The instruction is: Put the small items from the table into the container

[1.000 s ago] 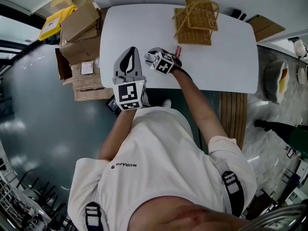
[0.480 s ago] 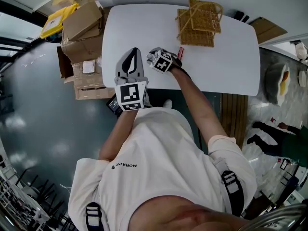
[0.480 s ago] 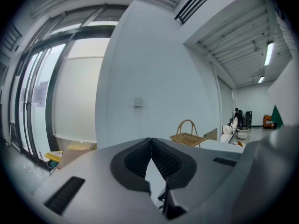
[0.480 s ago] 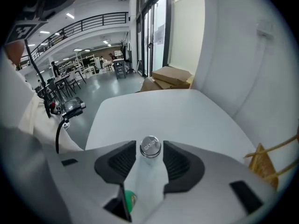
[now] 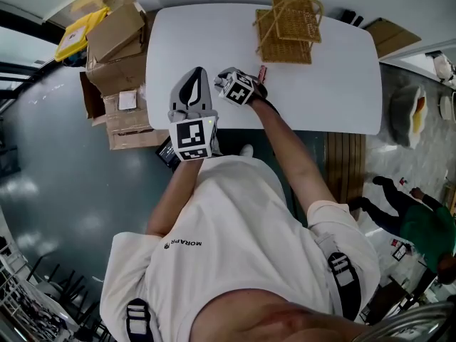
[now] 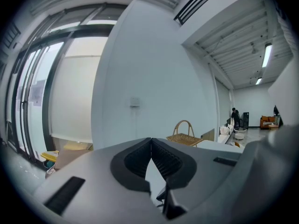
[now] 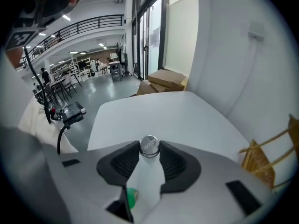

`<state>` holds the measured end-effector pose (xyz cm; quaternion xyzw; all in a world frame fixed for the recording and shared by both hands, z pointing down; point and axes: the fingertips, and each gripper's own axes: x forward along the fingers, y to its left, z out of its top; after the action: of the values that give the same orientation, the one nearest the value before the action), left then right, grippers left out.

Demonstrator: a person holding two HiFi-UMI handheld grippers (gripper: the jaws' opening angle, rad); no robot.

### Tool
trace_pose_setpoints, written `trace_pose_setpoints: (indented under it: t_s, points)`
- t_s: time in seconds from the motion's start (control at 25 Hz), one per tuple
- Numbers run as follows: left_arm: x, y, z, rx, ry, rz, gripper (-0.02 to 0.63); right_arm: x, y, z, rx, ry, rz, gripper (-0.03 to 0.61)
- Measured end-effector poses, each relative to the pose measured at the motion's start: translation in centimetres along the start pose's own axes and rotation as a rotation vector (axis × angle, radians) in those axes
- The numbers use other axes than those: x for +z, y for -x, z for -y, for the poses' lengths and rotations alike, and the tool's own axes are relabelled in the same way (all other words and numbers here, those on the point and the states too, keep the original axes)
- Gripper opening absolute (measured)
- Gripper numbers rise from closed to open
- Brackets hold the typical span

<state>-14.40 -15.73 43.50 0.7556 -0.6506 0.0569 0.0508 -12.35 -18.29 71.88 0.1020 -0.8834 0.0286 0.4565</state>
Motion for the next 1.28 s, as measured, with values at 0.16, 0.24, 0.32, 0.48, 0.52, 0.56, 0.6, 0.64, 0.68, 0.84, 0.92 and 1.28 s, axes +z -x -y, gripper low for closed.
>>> trace_pose_setpoints:
  t_s: [0.16, 0.24, 0.32, 0.48, 0.52, 0.56, 0.6, 0.64, 0.68, 0.84, 0.92, 1.28]
  points:
    - [0.2, -0.4, 0.8, -0.015, -0.003, 0.010, 0.004, 0.1, 1.0, 0.4, -0.013, -0.008, 0.017, 0.146]
    - [0.3, -0.5, 1.1, -0.022, -0.005, 0.013, 0.005, 0.5, 1.8, 0.8, -0.027, -0.017, 0.037, 0.146]
    - [0.7, -0.4, 1.5, -0.031, -0.008, 0.017, 0.005, 1.1, 2.9, 1.2, -0.045, -0.030, 0.060, 0.146]
    - [1.2, -0.2, 2.4, -0.045, -0.012, 0.030, 0.005, 1.8, 5.1, 1.7, -0.073, -0.061, 0.102, 0.146]
    - [1.2, -0.2, 2.6, -0.049, -0.012, 0.032, 0.005, 1.9, 5.6, 1.8, -0.079, -0.069, 0.112, 0.146]
    - [1.3, -0.2, 2.8, -0.053, -0.012, 0.035, 0.005, 2.1, 6.1, 2.0, -0.086, -0.075, 0.124, 0.146]
    - [1.4, -0.3, 3.0, -0.056, -0.012, 0.038, 0.005, 2.3, 6.6, 2.1, -0.093, -0.081, 0.138, 0.146]
    - [1.5, -0.3, 3.1, -0.059, -0.013, 0.040, 0.005, 2.5, 7.2, 2.2, -0.099, -0.088, 0.153, 0.146]
    - [1.6, -0.2, 3.3, -0.063, -0.013, 0.042, 0.005, 2.8, 7.7, 2.2, -0.105, -0.094, 0.169, 0.146]
    - [1.9, -0.2, 4.0, -0.071, -0.013, 0.047, 0.005, 3.5, 10.3, 2.5, -0.133, -0.125, 0.236, 0.146]
    - [2.0, -0.2, 4.3, -0.076, -0.012, 0.049, 0.005, 3.6, 11.6, 2.6, -0.148, -0.151, 0.268, 0.146]
    - [2.2, -0.6, 5.7, -0.103, -0.016, 0.054, 0.004, 3.0, 16.4, 4.2, -0.275, -0.225, 0.358, 0.146]
